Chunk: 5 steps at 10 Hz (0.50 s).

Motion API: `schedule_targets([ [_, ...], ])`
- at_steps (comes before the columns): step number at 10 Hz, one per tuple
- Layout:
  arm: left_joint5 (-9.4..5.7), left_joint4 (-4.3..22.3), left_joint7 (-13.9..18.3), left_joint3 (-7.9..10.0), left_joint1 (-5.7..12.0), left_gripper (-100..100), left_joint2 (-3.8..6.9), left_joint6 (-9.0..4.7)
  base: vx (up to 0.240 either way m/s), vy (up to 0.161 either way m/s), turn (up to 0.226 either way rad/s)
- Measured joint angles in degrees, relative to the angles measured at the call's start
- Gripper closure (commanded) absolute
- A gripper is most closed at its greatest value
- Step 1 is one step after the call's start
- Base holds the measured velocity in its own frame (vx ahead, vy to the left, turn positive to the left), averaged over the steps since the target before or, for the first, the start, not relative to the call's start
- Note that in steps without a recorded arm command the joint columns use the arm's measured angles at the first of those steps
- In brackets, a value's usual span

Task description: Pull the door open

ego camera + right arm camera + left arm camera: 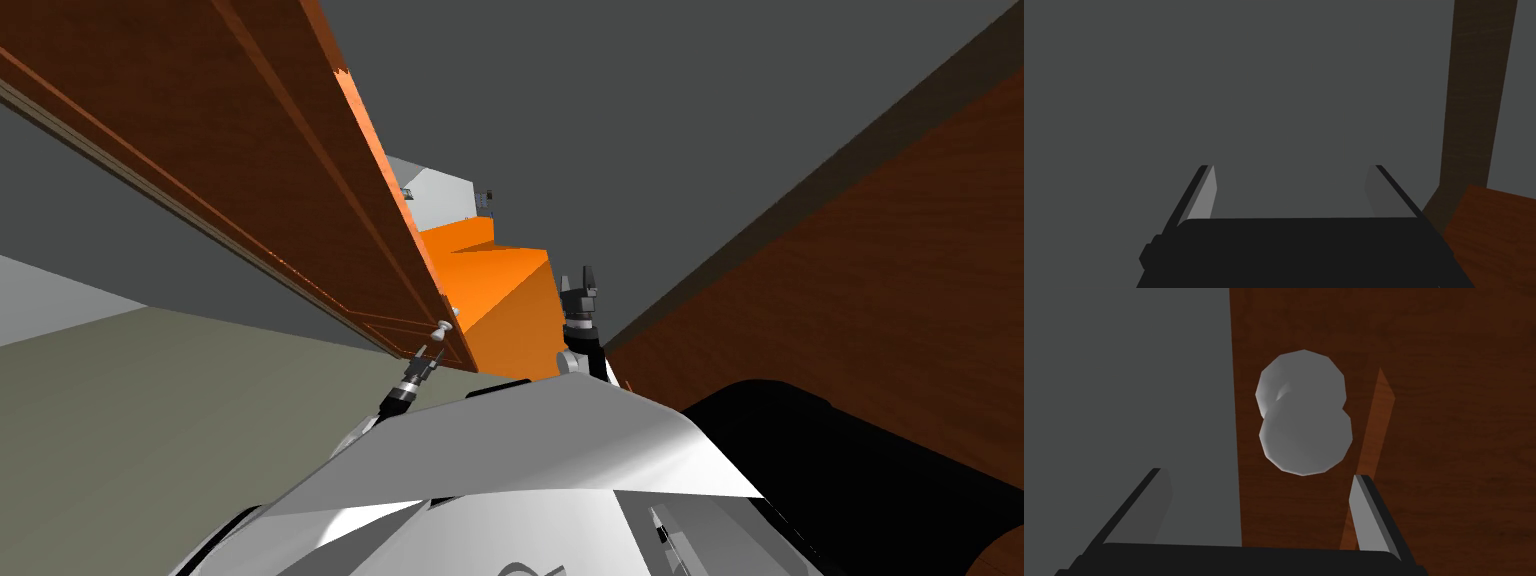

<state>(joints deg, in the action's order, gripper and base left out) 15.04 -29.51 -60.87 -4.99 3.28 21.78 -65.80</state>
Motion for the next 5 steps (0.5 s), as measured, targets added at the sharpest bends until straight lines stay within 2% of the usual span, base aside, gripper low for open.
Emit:
schedule_targets([
  [2,-1.23,0.73,-0.28,-0.91,0.03,-100,0.51,-0.95,0.184,-0.075,0.031],
  [3,-1.73,1.13,-0.40,-1.42,-0.31,-100,0.68,-1.41,0.167,-0.005,0.064],
  [4,-2.06,2.87,-0.61,-1.95,-0.15,-100,0.61,-2.32,0.038,-0.001,0.039],
  [5,-2.04,3.15,-0.68,-2.09,-0.36,100,0.53,-2.71,-0.032,-0.004,0.010],
])
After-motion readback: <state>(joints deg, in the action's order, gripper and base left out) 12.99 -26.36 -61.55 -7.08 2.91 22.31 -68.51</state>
